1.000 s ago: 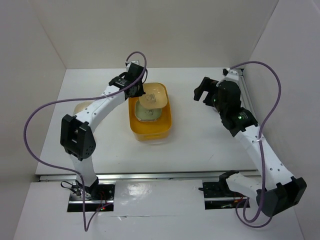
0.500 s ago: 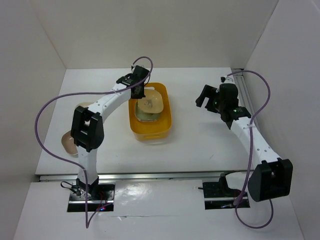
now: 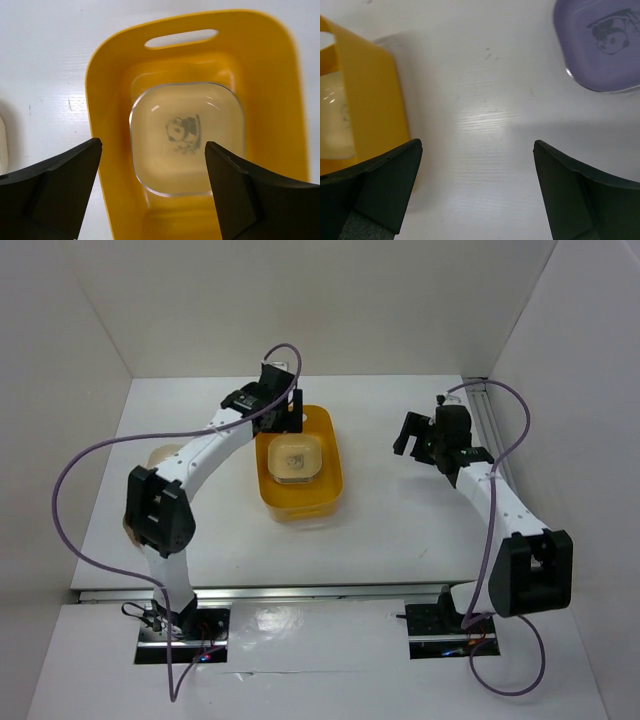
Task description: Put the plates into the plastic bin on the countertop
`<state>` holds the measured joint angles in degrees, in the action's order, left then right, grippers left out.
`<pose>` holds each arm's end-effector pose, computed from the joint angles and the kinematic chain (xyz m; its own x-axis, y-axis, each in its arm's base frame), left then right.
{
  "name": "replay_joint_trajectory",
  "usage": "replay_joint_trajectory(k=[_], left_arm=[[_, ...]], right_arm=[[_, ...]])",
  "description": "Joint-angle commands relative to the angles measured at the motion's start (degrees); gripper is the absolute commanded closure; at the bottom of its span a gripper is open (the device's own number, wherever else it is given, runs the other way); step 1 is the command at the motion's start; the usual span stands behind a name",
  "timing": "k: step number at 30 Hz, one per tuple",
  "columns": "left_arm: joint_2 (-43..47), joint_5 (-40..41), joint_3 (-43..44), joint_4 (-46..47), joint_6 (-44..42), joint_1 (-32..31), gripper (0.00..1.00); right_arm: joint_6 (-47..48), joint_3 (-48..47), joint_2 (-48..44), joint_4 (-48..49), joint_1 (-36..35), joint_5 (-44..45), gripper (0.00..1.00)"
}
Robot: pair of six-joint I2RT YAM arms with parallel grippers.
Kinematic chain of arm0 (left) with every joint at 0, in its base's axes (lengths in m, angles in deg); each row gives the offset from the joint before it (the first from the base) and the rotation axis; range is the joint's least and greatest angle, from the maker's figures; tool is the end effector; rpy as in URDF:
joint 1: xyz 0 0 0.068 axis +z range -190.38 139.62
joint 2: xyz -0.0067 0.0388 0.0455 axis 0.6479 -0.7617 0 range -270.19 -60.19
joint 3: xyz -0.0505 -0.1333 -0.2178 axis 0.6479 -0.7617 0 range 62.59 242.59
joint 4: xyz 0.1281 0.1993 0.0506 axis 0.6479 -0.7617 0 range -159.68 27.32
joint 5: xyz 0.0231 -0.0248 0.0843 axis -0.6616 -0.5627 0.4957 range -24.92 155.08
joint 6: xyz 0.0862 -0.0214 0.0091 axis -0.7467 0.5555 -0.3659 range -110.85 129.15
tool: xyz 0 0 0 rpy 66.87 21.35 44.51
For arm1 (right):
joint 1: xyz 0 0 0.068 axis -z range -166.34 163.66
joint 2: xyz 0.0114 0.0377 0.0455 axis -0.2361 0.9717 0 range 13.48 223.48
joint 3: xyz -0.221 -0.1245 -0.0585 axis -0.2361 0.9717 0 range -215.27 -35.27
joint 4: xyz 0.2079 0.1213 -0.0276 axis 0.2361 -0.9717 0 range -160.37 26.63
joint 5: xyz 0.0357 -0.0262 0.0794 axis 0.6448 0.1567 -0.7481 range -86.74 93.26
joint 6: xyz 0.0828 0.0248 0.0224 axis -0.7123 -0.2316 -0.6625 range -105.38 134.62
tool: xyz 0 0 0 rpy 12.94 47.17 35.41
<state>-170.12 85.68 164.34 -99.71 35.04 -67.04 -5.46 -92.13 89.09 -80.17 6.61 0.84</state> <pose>0.4066 -0.1727 0.2716 -0.6572 -0.1274 -0.7428 -0.0984 0.9917 -0.0830 0.3115 0.0420 0.2521 -0.5958 0.2719 -0.7557 0.0509 0.9518 0.3024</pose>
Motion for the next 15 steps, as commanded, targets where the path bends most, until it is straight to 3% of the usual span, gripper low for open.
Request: replay_joint_trajectory(k=[1, 10, 15], left_arm=[[13.21, -1.62, -1.29, 1.53, 1.35, -2.86, 0.02], [34.58, -0.47, -14.56, -2.07, 6.01, -6.83, 0.01], [41.45, -1.09, -22.73, -3.74, 7.16, -8.58, 0.01]], right_arm=[[2.32, -1.94, 4.00, 2.12, 3.00, 3.46, 0.01], [4.60, -8.78, 19.38, 4.75, 4.06, 10.23, 0.01], [6.62, -15.63, 26.93, 4.76, 3.45, 13.22, 0.01]])
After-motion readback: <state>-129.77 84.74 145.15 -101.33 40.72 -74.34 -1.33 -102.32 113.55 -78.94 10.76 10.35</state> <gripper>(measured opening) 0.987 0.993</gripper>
